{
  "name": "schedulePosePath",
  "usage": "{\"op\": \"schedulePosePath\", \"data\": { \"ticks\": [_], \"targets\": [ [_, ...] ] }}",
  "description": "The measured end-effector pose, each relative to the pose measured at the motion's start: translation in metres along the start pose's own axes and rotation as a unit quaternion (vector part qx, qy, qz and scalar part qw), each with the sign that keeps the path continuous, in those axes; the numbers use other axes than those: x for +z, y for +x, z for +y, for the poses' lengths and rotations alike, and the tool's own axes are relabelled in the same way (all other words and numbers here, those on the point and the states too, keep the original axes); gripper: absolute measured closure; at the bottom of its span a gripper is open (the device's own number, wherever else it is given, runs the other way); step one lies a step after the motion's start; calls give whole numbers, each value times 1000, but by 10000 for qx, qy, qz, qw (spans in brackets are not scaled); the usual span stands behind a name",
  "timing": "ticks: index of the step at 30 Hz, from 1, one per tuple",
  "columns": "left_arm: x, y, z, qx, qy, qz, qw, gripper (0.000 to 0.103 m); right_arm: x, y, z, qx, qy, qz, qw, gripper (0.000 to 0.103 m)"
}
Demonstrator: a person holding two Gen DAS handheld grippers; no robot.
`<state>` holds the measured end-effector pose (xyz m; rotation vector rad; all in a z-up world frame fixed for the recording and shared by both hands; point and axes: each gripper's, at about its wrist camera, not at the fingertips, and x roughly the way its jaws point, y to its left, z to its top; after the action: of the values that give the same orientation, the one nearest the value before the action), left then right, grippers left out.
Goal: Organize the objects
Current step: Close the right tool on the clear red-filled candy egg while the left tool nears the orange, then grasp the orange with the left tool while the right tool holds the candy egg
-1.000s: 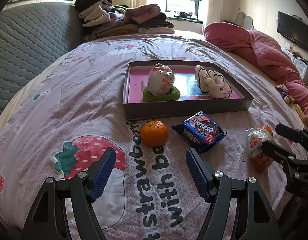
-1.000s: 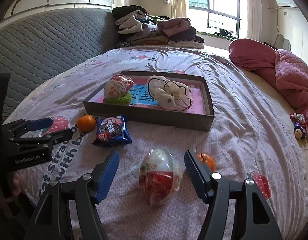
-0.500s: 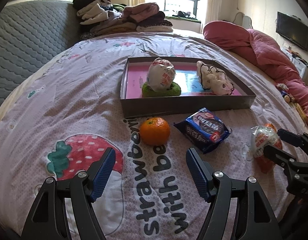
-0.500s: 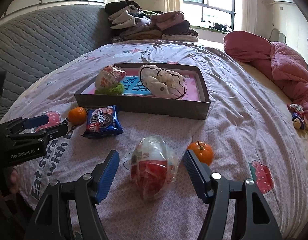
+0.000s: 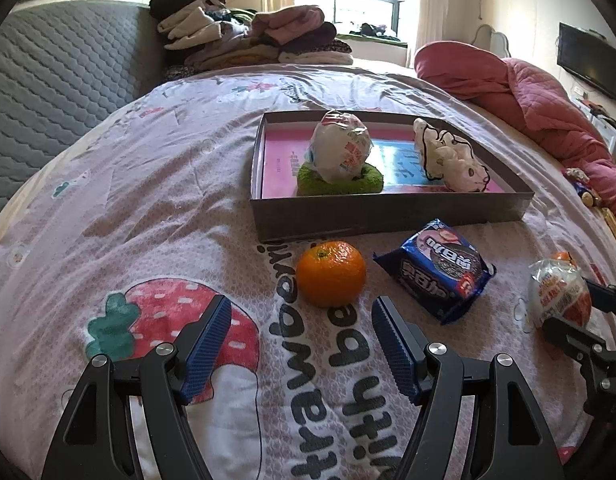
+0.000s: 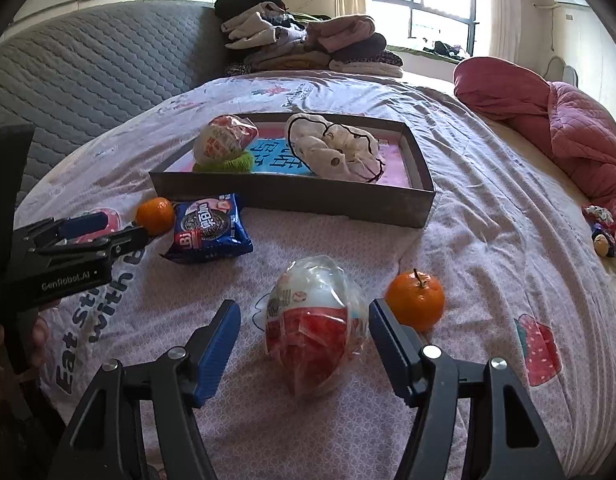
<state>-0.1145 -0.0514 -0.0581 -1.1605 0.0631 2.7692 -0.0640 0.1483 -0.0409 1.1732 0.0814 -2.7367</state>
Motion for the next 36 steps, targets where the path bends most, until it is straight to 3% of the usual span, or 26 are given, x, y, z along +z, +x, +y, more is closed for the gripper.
{"op": "schedulePosePath", "data": {
  "ticks": [10,24,28,30,33,36],
  "targets": [
    [5,11,-2,-45,60,-38,10000,29,-3,14,5,38,-100,106,9999,50],
    [11,26,-2,-172,-51,31,9998,29,-1,20,7,152,-93,76,9998,52],
    [12,28,-2,-259,-98,46,9996,39,0,21,7,202,-71,80,9997,52],
    [12,27,-3,-370,-100,21,9993,50,0,21,7,222,-72,81,9997,52],
    [12,27,-6,-393,-35,18,9992,59,0,21,8,237,-78,80,9997,52],
    [12,25,-10,-359,50,-21,9993,61,0,21,7,251,-68,67,9996,52]
  ]
}}
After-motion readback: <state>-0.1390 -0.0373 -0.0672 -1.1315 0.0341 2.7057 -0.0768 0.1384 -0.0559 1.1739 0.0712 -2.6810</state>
